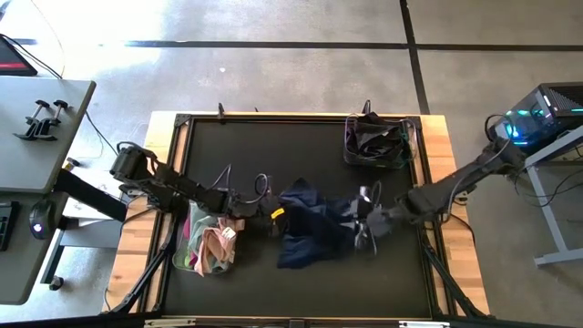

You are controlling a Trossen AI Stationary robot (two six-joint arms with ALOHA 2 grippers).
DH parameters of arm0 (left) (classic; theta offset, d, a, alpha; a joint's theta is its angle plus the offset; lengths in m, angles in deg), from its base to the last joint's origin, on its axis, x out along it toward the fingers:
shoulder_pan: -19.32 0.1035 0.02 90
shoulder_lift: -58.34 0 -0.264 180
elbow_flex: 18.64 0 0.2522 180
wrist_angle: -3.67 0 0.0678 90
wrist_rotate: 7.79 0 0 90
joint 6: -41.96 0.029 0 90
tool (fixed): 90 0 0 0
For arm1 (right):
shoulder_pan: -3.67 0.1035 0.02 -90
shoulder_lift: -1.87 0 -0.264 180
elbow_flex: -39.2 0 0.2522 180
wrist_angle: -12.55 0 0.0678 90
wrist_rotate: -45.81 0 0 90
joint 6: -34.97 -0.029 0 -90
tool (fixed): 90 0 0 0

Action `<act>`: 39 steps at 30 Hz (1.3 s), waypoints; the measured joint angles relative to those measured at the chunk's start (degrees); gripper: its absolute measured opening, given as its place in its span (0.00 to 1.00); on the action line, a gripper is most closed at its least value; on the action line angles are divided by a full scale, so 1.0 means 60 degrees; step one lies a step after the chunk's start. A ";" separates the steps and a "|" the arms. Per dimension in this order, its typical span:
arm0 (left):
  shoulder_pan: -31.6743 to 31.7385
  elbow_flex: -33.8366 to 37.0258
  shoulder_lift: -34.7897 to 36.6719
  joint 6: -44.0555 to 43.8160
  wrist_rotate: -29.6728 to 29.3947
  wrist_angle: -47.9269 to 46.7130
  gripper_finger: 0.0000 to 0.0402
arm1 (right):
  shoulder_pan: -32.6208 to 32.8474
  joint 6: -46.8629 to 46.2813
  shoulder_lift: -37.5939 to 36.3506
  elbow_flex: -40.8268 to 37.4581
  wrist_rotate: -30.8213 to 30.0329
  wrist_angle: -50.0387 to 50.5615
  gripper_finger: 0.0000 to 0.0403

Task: Sort towels by color in basket
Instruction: Put the blue towel into the top transparent bin

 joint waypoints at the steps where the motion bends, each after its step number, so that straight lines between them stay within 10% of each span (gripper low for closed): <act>1: 0.0043 0.0003 0.0000 -0.0167 -0.0011 -0.0069 0.00 | 0.0240 -0.0656 0.0052 0.0000 -0.0009 0.0572 0.28; 13: 0.0168 0.0003 0.0000 -0.0580 0.0198 -0.0358 0.00 | 0.1618 -0.4962 0.2878 0.0000 0.0509 0.3802 0.28; 28: 0.0514 -0.0004 -0.1261 -0.0814 0.1651 0.1033 0.00 | -0.0619 0.0246 0.4526 0.0000 -0.3033 -0.3620 0.24; 39: 0.0932 -0.0350 -0.2418 -0.1144 0.2734 0.1953 0.00 | -0.2298 0.2604 0.4526 -0.0002 0.0007 -0.6093 0.48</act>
